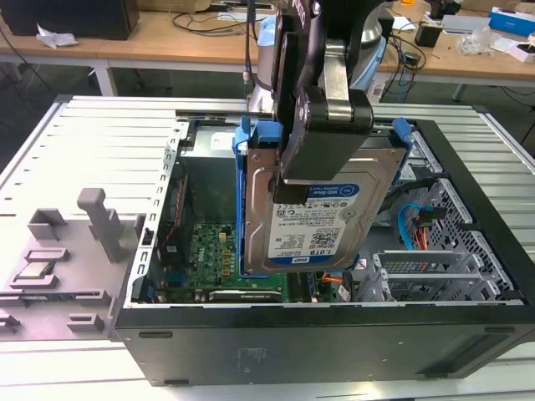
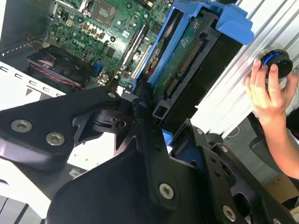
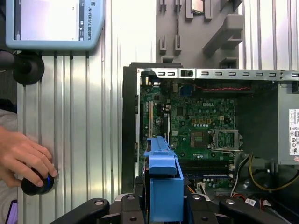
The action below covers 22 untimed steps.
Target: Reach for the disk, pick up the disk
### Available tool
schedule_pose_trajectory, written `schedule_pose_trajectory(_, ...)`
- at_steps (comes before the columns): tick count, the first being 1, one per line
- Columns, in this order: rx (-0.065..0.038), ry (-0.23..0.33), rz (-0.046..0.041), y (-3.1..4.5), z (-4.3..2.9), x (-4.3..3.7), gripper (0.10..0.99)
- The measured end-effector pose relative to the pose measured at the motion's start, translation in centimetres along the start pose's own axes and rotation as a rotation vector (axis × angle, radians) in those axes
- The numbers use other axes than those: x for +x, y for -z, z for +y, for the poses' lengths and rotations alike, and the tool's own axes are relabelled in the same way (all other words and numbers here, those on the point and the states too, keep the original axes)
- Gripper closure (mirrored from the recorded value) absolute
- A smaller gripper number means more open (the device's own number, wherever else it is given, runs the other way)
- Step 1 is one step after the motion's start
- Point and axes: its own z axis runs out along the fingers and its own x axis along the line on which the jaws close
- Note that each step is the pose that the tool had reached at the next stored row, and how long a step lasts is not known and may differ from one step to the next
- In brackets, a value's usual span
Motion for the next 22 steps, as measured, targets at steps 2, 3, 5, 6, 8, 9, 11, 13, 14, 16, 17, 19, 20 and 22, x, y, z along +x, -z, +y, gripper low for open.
schedule_pose_trajectory(2, 0.0, 0.0, 0.0002, 0.0, -0.17, 0.01, 0.718)
schedule_pose_trajectory(3, 0.0, 0.0, 0.0004, 0.01, -0.34, 0.0, 0.718)
schedule_pose_trajectory(5, 0.0, 0.0, 0.0007, 0.03, -0.82, -0.01, 0.718)
schedule_pose_trajectory(6, 0.0, 0.0, 0.0007, 0.04, -1.05, -0.01, 0.718)
schedule_pose_trajectory(8, 0.0, 0.0, 0.0007, 0.07, -1.77, -0.02, 0.718)
schedule_pose_trajectory(9, 0.0, 0.0, 0.0007, 0.08, -2.02, -0.02, 0.718)
schedule_pose_trajectory(11, 0.0, 0.0, 0.0007, 0.11, -2.75, -0.02, 0.718)
schedule_pose_trajectory(13, 0.0, 0.0, 0.0008, 0.13, -3.23, -0.03, 0.718)
schedule_pose_trajectory(14, 0.0, 0.0, 0.0008, 0.14, -3.7, -0.03, 0.718)
schedule_pose_trajectory(16, 0.0, 0.0, 0.0008, 0.17, -4.48, -0.04, 0.718)
schedule_pose_trajectory(17, 0.0, 0.0, 0.0009, 0.19, -4.91, -0.05, 0.718)
schedule_pose_trajectory(19, 0.0, 0.0, 0.0008, 0.21, -5.6, -0.05, 0.718)
schedule_pose_trajectory(20, 0.0, 0.0, 0.0008, 0.22, -5.86, -0.05, 0.718)
schedule_pose_trajectory(22, 0.0, 0.0, 0.0009, 0.26, -6.79, -0.07, 0.718)
